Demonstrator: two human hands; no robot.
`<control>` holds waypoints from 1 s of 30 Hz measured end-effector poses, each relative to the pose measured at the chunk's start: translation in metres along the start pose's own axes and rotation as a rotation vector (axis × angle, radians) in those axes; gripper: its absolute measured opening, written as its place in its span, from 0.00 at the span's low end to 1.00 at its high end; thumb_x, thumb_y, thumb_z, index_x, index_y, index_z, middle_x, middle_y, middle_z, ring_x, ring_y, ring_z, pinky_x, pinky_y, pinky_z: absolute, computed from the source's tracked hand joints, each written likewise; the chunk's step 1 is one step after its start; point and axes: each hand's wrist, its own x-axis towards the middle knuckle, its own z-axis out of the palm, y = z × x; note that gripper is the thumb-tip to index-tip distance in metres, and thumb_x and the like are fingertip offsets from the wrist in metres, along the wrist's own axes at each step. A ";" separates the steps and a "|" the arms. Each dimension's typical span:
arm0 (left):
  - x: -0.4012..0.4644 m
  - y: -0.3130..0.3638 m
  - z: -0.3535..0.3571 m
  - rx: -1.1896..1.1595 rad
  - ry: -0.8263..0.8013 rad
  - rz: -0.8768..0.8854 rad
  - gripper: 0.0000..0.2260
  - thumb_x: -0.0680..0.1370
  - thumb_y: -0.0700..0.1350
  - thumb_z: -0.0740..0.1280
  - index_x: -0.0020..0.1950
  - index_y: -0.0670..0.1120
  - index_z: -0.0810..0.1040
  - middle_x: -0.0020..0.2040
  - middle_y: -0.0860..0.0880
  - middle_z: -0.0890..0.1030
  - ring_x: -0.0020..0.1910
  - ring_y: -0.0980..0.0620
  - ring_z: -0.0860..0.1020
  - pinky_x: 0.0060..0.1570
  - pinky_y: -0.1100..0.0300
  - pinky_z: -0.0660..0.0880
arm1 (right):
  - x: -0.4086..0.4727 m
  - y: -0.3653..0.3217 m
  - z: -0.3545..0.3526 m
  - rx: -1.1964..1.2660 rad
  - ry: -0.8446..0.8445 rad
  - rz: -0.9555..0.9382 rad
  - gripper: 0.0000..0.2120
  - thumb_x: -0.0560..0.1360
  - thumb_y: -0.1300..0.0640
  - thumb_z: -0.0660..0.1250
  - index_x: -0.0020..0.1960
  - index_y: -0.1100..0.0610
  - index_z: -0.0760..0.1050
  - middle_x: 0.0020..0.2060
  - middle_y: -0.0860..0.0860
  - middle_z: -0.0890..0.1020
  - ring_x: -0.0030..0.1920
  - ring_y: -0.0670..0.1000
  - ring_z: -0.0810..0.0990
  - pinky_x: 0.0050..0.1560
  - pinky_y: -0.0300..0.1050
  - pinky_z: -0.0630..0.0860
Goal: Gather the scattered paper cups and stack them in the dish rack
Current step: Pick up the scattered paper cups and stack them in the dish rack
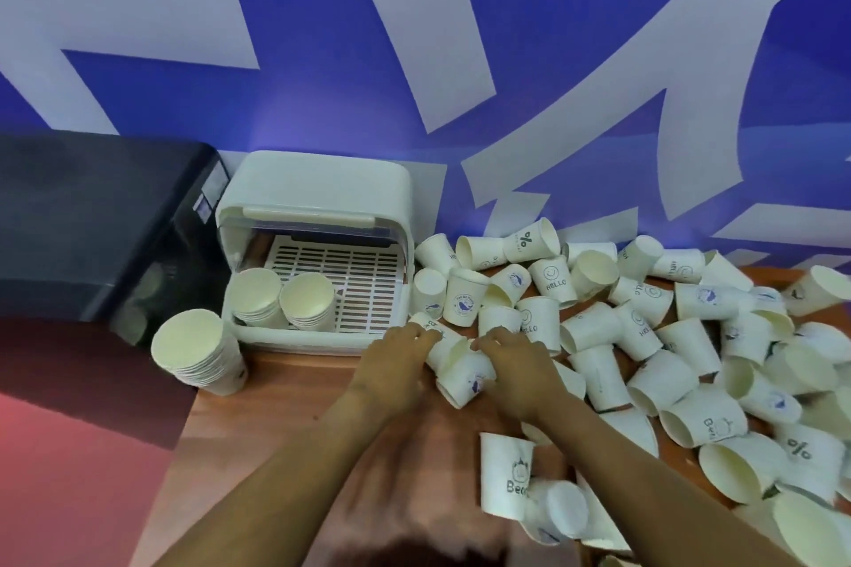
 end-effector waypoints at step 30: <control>0.093 0.017 0.059 0.153 -0.014 0.069 0.27 0.75 0.45 0.67 0.71 0.53 0.61 0.69 0.52 0.68 0.68 0.49 0.67 0.64 0.54 0.65 | 0.034 0.078 0.024 -0.058 0.128 -0.346 0.32 0.46 0.53 0.79 0.50 0.45 0.77 0.48 0.48 0.81 0.48 0.53 0.81 0.50 0.56 0.77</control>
